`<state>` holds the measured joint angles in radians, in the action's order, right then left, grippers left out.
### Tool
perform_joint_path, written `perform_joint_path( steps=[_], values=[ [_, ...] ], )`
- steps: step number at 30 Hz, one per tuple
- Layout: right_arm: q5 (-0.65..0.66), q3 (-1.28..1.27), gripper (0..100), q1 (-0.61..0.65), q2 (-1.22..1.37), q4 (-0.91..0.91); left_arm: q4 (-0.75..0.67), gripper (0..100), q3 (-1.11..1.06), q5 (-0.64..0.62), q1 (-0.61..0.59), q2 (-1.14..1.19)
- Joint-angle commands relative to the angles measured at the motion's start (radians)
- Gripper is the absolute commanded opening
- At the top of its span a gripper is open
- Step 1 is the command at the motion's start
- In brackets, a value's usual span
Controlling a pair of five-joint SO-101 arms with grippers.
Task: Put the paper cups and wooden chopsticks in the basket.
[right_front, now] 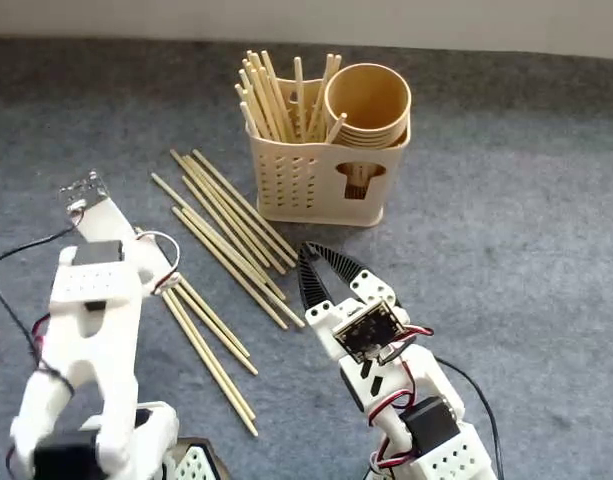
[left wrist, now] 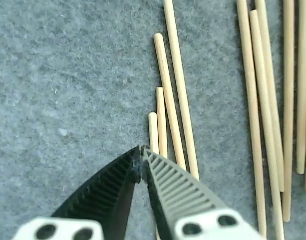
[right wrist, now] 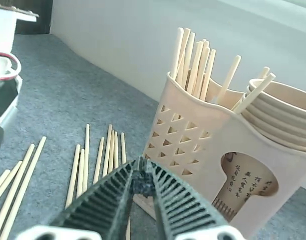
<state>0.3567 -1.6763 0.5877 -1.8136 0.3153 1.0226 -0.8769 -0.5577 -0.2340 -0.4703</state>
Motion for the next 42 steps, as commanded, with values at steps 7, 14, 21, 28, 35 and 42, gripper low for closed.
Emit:
perform_joint_path(
  steps=[7, 14, 21, 28, 35, 42],
  values=[
    [0.012, -0.101, 0.6, -0.015, -0.022, -0.002, 0.055, 17, 0.225, 0.003, -0.001, 0.315],
    [0.012, -0.101, 0.6, -0.015, -0.022, -0.002, 0.054, 11, 0.239, 0.003, -0.007, 0.351],
    [0.012, -0.101, 0.6, -0.015, -0.022, -0.002, 0.054, 11, 0.232, 0.003, 0.001, 0.38],
    [0.012, -0.101, 0.6, -0.015, -0.022, -0.002, 0.034, 10, 0.349, 0.003, 0.044, 0.615],
    [0.012, -0.101, 0.6, -0.015, -0.022, -0.002, 0.198, 3, 0.57, 0.003, 0.042, 0.809],
    [0.012, -0.101, 0.6, -0.015, -0.022, -0.002, 0.221, 1, 0.596, 0.003, 0.041, 0.832]
  ],
)
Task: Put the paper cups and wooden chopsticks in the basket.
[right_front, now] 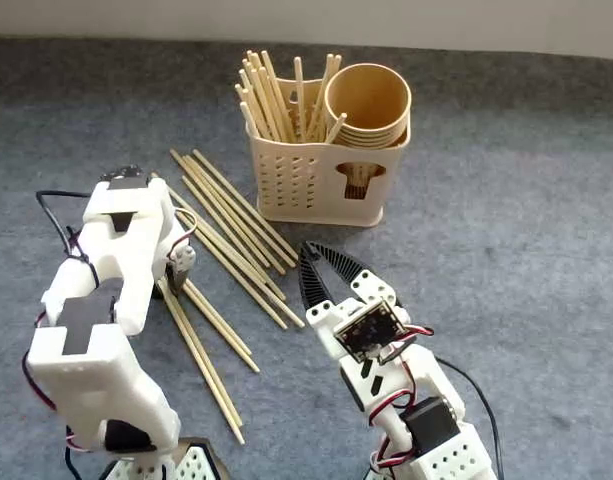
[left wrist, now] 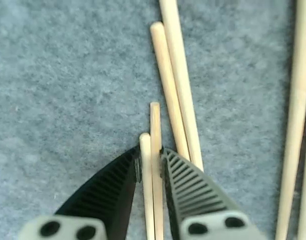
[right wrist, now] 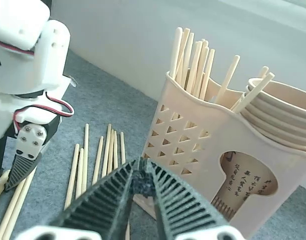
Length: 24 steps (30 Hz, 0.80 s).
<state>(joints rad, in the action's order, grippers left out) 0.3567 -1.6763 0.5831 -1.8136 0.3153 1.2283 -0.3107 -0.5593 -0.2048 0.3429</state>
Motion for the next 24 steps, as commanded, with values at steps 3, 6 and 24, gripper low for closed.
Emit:
perform_joint_path(
  steps=[3, 6, 24],
  values=[
    [0.012, -0.101, 0.6, -0.01, -0.022, -0.002, 0.028, 1, 0.03, 0.005, 0.012, 0.007],
    [0.012, -0.101, 0.6, -0.01, -0.022, -0.002, 0.028, 1, 0.001, 0.005, 0.012, -0.059],
    [0.012, -0.101, 0.6, -0.01, -0.022, -0.002, -0.072, 1, -0.323, 0.005, -0.047, -0.582]
  ],
)
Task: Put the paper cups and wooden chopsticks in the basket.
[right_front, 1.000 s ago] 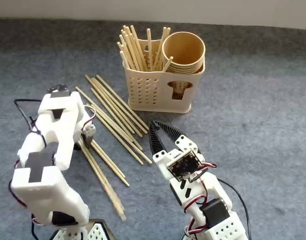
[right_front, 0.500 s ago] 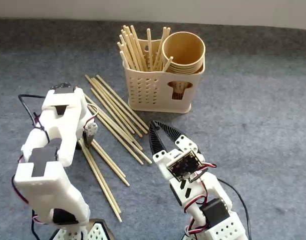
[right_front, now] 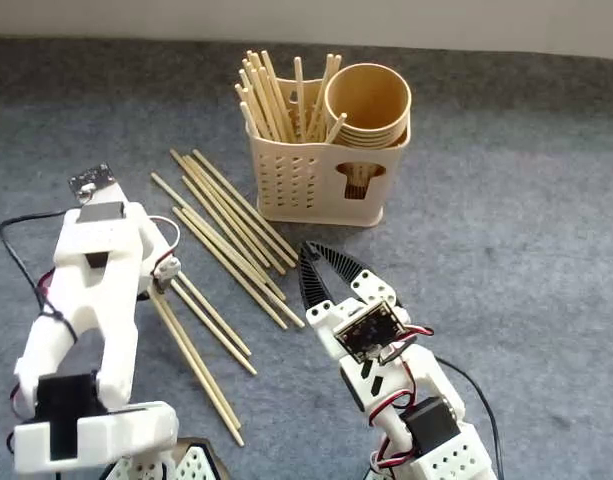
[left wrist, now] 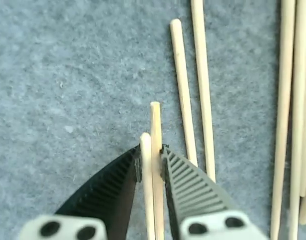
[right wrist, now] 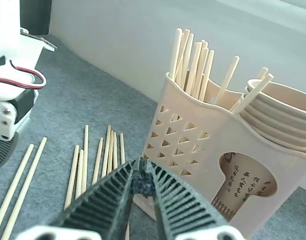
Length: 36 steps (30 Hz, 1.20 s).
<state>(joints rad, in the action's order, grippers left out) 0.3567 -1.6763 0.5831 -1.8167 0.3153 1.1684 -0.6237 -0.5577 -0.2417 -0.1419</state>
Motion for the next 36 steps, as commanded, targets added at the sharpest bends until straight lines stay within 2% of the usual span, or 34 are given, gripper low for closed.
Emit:
perform_joint_path(
  steps=[1, 4, 8, 23, 31, 36],
  values=[
    [0.012, -0.101, 0.6, -0.01, -0.019, -0.002, -0.012, 1, -0.013, 0.003, -0.01, -0.107],
    [0.012, -0.102, 0.6, -0.01, -0.019, -0.002, -0.014, 1, -0.008, 0.0, -0.008, -0.128],
    [0.012, -0.102, 0.6, -0.01, -0.019, -0.002, -0.005, 1, 0.053, -0.077, -0.008, -0.168],
    [0.012, -0.102, 0.6, -0.01, -0.016, -0.002, -0.005, 1, 0.291, -0.08, -0.008, -0.515],
    [0.012, -0.102, 0.6, -0.01, -0.015, -0.002, -0.014, 1, 0.513, -0.081, -0.004, -0.581],
    [0.012, -0.102, 0.6, -0.01, -0.013, -0.002, -0.114, 1, 0.615, -0.081, 0.025, -0.579]
  ],
)
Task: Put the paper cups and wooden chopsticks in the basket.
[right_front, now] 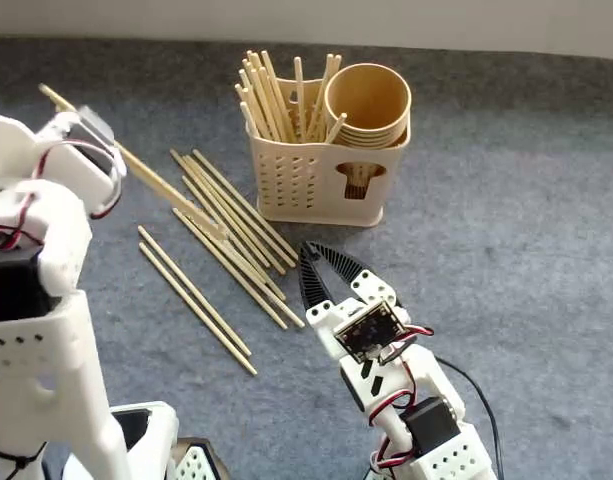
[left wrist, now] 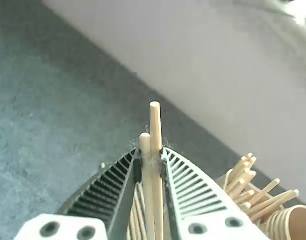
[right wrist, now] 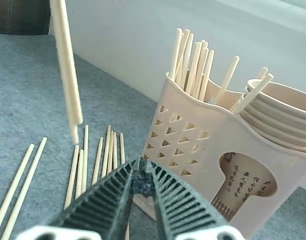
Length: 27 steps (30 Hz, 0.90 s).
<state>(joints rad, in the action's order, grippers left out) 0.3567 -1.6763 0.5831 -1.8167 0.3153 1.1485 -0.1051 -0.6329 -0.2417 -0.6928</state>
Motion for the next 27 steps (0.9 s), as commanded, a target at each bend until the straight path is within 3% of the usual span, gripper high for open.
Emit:
perform_joint_path(
  steps=[1, 15, 21, 27],
  values=[
    [0.012, -0.102, 0.6, -0.01, -0.013, -0.002, -0.126, 1, 0.097, -0.006, 0.038, -0.028],
    [0.012, -0.102, 0.6, -0.008, -0.012, -0.002, -0.466, 1, 0.091, -0.006, 0.171, -0.021],
    [0.012, -0.102, 0.6, -0.008, -0.012, -0.002, -0.618, 1, 0.094, -0.006, 0.177, 0.114],
    [0.012, -0.102, 0.6, -0.008, -0.012, -0.002, -0.647, 1, 0.099, -0.003, 0.214, 0.205]
  ],
)
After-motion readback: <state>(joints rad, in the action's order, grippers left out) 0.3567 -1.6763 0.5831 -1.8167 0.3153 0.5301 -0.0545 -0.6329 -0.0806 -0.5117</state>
